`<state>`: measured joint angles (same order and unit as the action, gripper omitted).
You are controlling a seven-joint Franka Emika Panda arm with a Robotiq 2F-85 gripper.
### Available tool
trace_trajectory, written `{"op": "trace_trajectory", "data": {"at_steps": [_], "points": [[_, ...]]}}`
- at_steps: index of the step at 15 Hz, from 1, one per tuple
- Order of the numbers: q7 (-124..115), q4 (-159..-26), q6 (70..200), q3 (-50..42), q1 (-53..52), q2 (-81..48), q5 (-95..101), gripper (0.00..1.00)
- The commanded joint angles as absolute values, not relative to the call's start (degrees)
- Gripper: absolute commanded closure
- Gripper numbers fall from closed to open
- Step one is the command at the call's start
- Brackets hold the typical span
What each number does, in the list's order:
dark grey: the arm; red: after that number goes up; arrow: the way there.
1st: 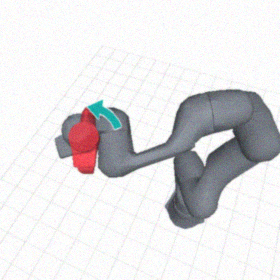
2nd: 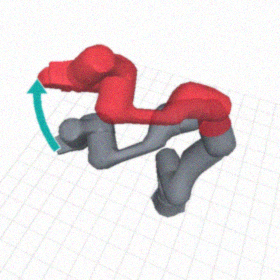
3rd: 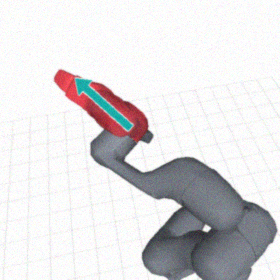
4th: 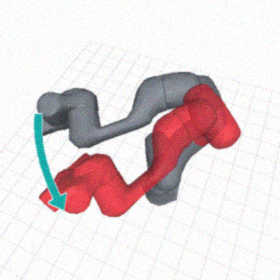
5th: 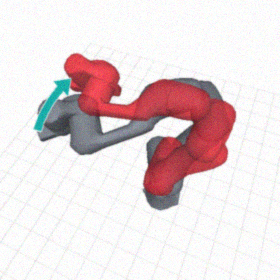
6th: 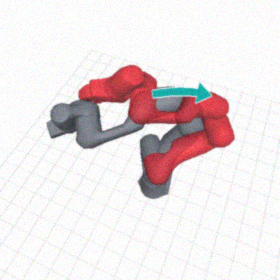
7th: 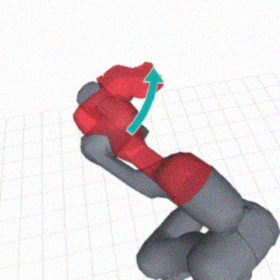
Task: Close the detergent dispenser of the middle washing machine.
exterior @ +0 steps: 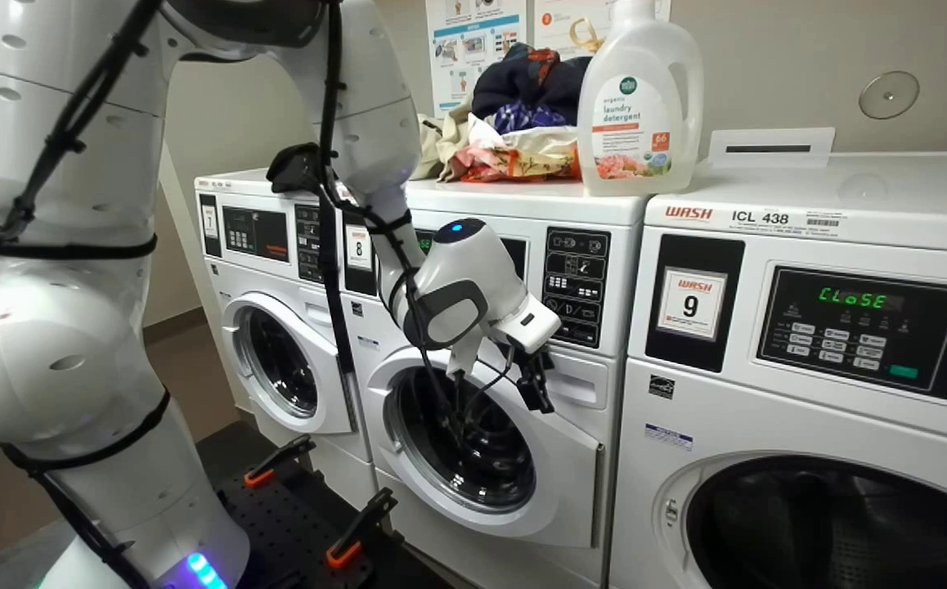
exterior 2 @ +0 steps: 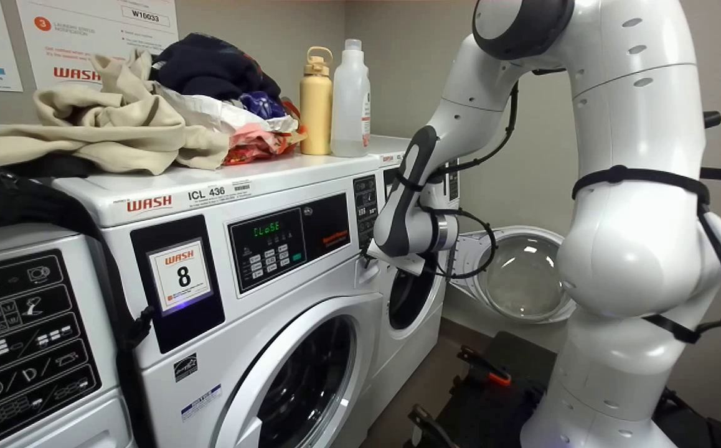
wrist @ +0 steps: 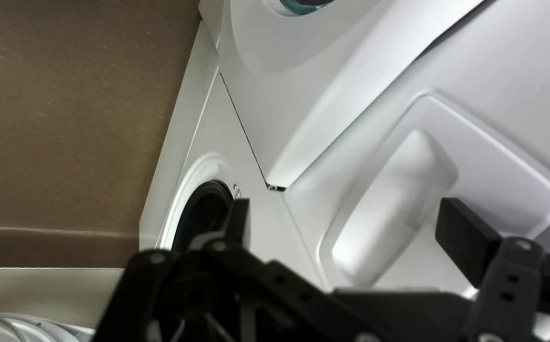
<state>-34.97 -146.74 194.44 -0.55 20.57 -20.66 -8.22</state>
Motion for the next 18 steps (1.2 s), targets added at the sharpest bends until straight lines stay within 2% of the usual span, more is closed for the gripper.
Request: {"op": "trace_trajectory", "data": {"at_steps": [1, 3, 8, 11, 18], "points": [[-31.61, -146.78, 185.80, -1.01, 18.78, -14.56, -12.29, 0.00], [-29.23, -146.77, 180.61, -3.39, 16.29, -11.28, -14.76, 0.00], [-35.78, -147.11, 165.99, -13.81, 8.45, 0.23, -2.50, 0.00], [-37.75, -146.07, 154.39, -12.37, 8.31, 9.40, 3.01, 0.00], [-32.27, -138.73, 134.05, -4.57, 8.67, 22.76, -2.76, 0.00]]}}
